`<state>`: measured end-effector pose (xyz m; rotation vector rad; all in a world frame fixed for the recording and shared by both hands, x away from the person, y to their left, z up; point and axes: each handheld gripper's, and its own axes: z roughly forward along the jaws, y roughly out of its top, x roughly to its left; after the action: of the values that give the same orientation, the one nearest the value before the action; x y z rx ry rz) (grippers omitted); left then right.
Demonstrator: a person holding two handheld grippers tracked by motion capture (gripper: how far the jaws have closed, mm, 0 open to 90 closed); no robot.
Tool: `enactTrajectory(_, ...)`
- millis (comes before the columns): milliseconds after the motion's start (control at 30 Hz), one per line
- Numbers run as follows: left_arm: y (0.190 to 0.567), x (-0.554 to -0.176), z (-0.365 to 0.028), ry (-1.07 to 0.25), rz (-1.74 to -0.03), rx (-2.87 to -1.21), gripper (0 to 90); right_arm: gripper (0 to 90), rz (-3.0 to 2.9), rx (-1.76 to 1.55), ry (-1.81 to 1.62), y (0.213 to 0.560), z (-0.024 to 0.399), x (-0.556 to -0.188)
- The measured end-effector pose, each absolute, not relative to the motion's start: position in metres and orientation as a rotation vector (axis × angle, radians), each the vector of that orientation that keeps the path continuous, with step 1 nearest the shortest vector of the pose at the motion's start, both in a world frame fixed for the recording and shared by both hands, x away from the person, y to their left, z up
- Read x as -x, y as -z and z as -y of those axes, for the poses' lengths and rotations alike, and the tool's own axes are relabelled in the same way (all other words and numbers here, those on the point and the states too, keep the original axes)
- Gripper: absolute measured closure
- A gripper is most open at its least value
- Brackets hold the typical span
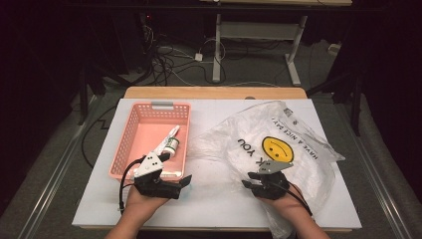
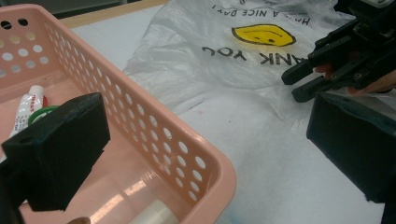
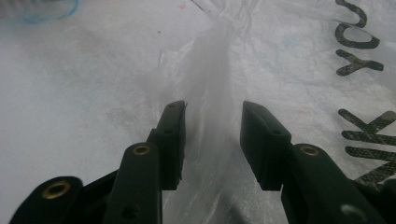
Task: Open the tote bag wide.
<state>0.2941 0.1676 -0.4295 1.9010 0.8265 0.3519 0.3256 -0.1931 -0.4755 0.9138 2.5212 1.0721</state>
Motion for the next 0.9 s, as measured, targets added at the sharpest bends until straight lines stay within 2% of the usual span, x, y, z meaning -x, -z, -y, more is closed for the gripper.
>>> enactTrajectory(233, 0.430, -0.294, -0.167, -0.352, -0.826, -1.903, 0.0, 62.1, -2.502, -0.921, -1.088, 0.472, 0.196, -0.327)
enactTrajectory(567, 0.429, -0.294, -0.168, -0.352, -0.825, -1.903, 0.0, 68.8, -2.505, -0.927, -1.090, 0.469, 0.201, -0.330)
enactTrajectory(900, 0.430, -0.294, -0.167, -0.353, -0.825, -1.906, 0.0, 70.8, -2.491, -0.926, -1.093, 0.465, 0.207, -0.332)
